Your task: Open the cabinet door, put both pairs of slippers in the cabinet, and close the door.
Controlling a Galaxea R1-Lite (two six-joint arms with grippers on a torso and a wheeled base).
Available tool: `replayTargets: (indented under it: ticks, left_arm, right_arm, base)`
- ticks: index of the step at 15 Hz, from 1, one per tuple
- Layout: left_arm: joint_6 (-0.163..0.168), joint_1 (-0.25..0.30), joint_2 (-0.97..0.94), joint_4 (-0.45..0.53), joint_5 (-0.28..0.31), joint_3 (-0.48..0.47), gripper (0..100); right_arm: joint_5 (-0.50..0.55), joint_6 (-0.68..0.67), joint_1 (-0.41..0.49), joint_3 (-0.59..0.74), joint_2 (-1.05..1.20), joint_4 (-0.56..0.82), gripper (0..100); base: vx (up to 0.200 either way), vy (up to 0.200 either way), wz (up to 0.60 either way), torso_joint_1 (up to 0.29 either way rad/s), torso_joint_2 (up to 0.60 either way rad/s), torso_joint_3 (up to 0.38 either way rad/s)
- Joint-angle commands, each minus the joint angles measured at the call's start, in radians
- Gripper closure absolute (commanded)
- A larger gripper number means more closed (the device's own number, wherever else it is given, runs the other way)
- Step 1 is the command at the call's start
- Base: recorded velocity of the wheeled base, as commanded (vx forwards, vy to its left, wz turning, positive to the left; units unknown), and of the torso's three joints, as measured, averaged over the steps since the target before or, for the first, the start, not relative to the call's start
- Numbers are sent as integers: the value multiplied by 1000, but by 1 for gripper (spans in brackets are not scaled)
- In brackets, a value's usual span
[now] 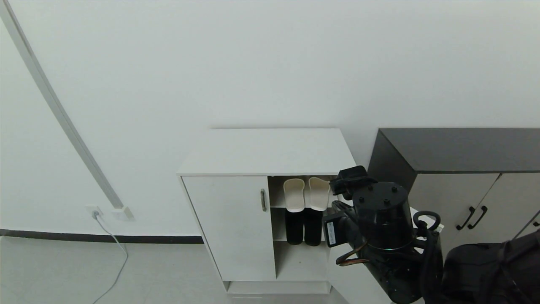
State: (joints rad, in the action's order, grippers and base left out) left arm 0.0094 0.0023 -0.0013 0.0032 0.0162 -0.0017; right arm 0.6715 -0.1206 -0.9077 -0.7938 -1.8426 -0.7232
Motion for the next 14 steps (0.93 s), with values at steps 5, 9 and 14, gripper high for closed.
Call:
replayTargets:
  ticks: [5,9,14]
  left_arm:
    - [0,1,1,0,1,0,100]
    - [0,1,1,0,1,0,100]
    - [-2,1,1,0,1,0,100]
  right_arm:
    - [2,6,1,2,-18,-1,100]
    - [0,7,15,-1,-23,-27,100]
    - [-61,16,90,-8,-21,-47,100]
  base:
    - [0,0,-600,3,-5,0]
    - [0,0,0,0,0,0]
    - [0,0,0,0,0,0]
